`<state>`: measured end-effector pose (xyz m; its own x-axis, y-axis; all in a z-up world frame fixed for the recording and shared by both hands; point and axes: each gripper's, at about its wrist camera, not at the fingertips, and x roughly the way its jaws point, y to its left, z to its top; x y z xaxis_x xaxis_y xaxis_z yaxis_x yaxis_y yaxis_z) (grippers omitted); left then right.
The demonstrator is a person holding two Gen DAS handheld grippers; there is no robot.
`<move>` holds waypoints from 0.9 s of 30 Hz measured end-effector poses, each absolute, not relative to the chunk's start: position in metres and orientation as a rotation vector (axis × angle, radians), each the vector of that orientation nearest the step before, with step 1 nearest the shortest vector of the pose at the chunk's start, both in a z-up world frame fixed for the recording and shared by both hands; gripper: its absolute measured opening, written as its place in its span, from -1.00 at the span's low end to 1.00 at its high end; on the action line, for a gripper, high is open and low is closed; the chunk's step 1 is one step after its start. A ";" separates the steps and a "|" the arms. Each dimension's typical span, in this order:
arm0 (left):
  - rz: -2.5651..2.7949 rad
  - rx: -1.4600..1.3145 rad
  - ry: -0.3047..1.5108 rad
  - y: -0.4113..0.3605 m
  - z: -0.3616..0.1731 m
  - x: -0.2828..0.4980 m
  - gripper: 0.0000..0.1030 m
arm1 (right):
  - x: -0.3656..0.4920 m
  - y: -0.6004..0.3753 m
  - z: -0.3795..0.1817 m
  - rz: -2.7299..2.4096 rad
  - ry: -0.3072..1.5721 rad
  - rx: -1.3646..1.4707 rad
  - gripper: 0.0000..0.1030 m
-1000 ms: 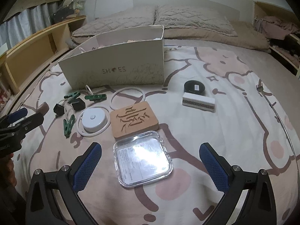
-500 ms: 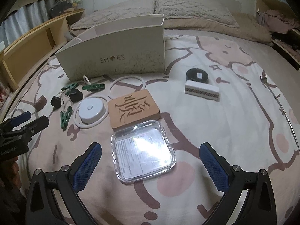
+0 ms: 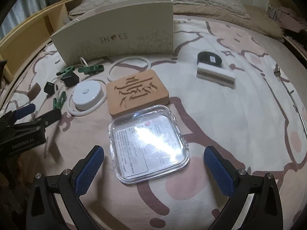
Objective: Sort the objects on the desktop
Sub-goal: 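Lower the right tool toward the clear tray while the left tool approaches the green clothespin, then close the right tool on the clear tray while the left tool grasps the green clothespin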
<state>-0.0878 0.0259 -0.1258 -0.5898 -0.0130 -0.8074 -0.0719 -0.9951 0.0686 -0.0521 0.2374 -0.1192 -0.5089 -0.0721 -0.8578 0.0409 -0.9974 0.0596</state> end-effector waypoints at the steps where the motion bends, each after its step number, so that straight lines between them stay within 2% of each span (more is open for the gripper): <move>1: 2.778 -1.422 0.140 0.021 -0.127 -0.088 0.99 | -0.052 0.237 -0.120 -2.672 -0.050 1.527 1.00; 8: 2.835 -1.471 0.121 -0.004 -0.129 -0.087 0.99 | -0.053 0.233 -0.123 -2.680 -0.017 1.543 1.00; 16: 2.765 -1.420 0.017 -0.002 -0.124 -0.086 0.95 | -0.053 0.233 -0.125 -2.675 -0.022 1.559 1.00; 20: 2.725 -1.383 0.034 0.010 -0.122 -0.092 0.60 | -0.054 0.236 -0.127 -2.669 -0.044 1.556 1.00; 26: 2.697 -1.368 0.073 0.019 -0.123 -0.097 0.33 | -0.056 0.244 -0.121 -2.694 -0.077 1.547 1.00; 27: 2.696 -1.366 0.068 0.018 -0.123 -0.098 0.23 | -0.057 0.244 -0.121 -2.698 -0.072 1.550 1.00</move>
<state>-0.0979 0.0180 -0.1231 -0.5860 0.0848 -0.8059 -0.1252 -0.9920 -0.0134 -0.0567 0.2440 -0.1205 -0.5034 -0.0485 -0.8627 0.0026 -0.9985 0.0546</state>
